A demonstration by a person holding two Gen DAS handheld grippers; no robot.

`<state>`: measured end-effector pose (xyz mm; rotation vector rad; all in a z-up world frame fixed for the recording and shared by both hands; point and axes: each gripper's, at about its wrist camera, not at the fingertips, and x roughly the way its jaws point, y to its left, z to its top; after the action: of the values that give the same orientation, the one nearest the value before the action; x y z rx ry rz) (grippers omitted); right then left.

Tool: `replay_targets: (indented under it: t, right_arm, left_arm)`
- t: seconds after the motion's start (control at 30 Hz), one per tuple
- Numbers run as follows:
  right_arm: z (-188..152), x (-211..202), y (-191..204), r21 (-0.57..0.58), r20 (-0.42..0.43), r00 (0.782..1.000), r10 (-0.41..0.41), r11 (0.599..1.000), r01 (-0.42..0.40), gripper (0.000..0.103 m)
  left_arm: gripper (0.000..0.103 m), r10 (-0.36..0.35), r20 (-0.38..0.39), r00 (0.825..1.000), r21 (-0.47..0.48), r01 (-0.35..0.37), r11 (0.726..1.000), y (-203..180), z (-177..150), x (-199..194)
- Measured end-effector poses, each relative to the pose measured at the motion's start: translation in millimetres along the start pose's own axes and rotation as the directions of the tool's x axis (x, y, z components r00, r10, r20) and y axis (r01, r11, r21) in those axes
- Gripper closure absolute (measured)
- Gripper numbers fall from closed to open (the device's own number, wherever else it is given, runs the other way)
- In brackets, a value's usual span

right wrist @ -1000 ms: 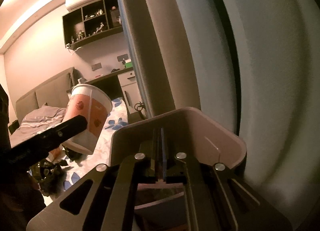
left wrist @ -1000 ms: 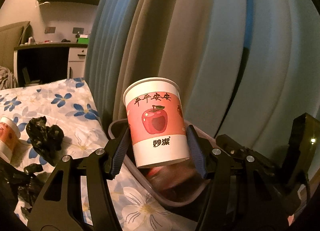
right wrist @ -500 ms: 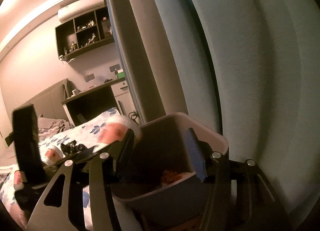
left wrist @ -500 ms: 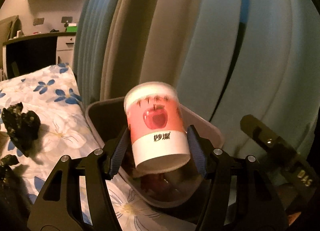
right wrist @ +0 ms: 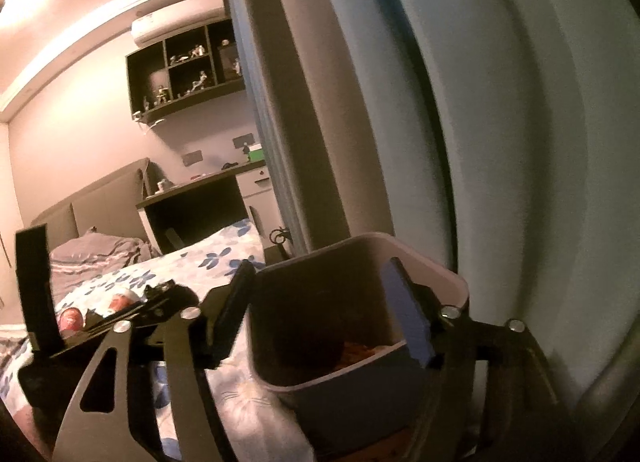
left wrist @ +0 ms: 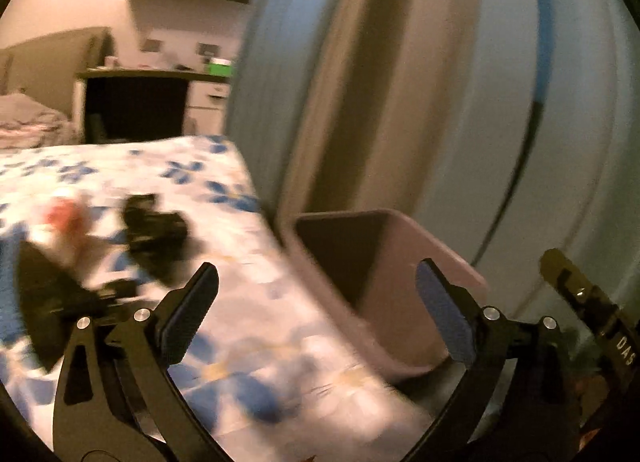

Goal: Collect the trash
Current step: 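Move both grippers back over the remaining trash on the bed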

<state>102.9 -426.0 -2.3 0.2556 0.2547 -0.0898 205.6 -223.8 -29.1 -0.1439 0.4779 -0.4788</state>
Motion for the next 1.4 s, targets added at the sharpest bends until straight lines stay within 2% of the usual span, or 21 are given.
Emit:
replay_targets:
  t: [0.17, 0.3, 0.6, 0.8, 0.93, 1.2, 1.4]
  right_arm:
    - [-3, -4, 20, -0.023, -0.008, 1.000, 0.025, 0.999, -0.025, 0.023]
    - [-8, -6, 39, -0.035, -0.017, 0.999, 0.052, 0.998, -0.053, 0.020]
    - [-23, -5, 87, -0.088, -0.090, 0.984, 0.153, 0.983, -0.161, 0.019]
    - [-38, 1, 130, -0.135, -0.157, 0.964, 0.215, 0.962, -0.236, 0.019]
    - [-48, 8, 154, -0.166, -0.194, 0.951, 0.239, 0.948, -0.272, 0.019]
    - [-64, 27, 192, -0.202, -0.276, 0.924, 0.264, 0.924, -0.325, 0.019]
    - [-69, 46, 212, -0.217, -0.324, 0.906, 0.274, 0.910, -0.353, 0.025]
  left_arm:
    - [0.006, 0.152, 0.020, 0.988, -0.020, -0.151, 0.988, 33, -4, -37]
    - [0.006, 0.250, 0.023, 0.968, -0.052, -0.248, 0.967, 68, -6, -65]
    - [0.006, 0.384, 0.022, 0.923, -0.134, -0.378, 0.916, 136, -16, -127]
    - [0.006, 0.454, 0.031, 0.890, -0.188, -0.441, 0.877, 171, -22, -159]
    - [0.006, 0.482, 0.038, 0.875, -0.219, -0.464, 0.859, 186, -23, -173]
    - [0.006, 0.519, 0.037, 0.854, -0.258, -0.494, 0.830, 209, -26, -186]
    - [0.006, 0.542, 0.026, 0.840, -0.287, -0.513, 0.809, 226, -29, -191]
